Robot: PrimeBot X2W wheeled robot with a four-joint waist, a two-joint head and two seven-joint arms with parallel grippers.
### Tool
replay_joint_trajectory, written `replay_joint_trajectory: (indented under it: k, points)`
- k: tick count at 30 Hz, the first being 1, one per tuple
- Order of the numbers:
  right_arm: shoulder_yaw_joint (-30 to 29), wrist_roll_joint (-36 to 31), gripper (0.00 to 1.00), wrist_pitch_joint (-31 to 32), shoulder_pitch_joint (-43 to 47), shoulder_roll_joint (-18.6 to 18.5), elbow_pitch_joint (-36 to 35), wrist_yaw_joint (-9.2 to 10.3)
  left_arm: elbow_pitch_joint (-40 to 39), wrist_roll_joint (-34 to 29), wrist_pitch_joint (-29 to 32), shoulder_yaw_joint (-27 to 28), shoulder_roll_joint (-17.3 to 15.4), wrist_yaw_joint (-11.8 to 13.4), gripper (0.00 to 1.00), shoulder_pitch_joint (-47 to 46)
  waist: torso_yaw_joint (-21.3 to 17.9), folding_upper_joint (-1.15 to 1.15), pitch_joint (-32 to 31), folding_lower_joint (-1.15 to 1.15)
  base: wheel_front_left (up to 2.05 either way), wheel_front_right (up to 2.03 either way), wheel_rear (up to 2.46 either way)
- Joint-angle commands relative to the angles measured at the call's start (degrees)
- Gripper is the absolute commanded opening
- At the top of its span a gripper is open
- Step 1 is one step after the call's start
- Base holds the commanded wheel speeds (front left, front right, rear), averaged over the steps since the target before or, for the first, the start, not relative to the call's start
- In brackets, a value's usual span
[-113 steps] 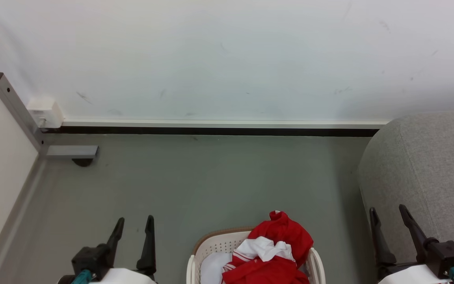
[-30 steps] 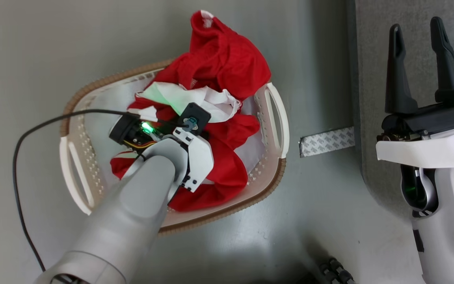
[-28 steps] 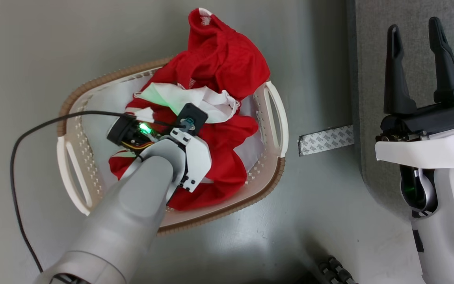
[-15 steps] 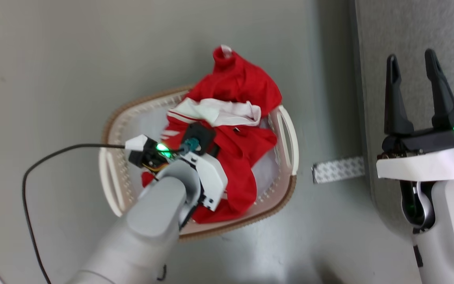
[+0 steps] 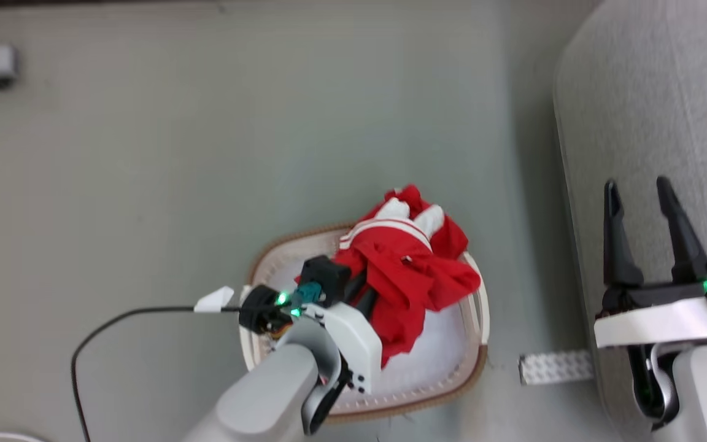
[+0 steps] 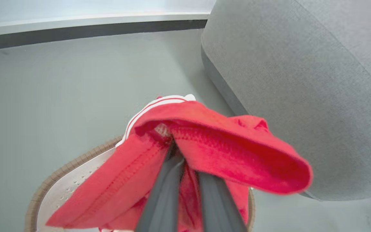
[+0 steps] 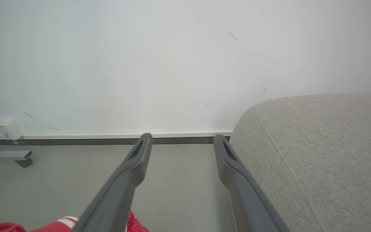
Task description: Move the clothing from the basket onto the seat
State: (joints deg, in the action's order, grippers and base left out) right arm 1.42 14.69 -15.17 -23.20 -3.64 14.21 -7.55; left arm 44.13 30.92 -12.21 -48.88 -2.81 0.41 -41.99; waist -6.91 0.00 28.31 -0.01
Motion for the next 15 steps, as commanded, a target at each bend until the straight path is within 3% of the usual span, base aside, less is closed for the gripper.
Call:
replay_joint_trajectory:
  k: [1,7,15]
  points:
    - [-0.18,0.02,1.00,0.03,1.55,-0.40,0.34,0.12,-0.70,1.15,-0.68,-0.10,-0.17,0.25,0.00,1.51,2.68,0.00,-5.44,0.01,0.00,0.00,0.00]
    - [0.53,-0.05,1.00,0.03,5.15,-0.64,1.58,0.12,-4.70,2.77,-1.25,0.95,-1.63,0.94,0.00,5.35,3.91,0.00,-11.60,0.01,0.00,0.00,0.00]
    - [3.40,1.06,1.00,0.03,9.49,-1.63,2.72,0.12,-15.94,4.64,1.09,2.37,-6.82,3.14,0.00,10.58,4.31,0.00,-19.16,0.01,0.00,0.00,0.00]
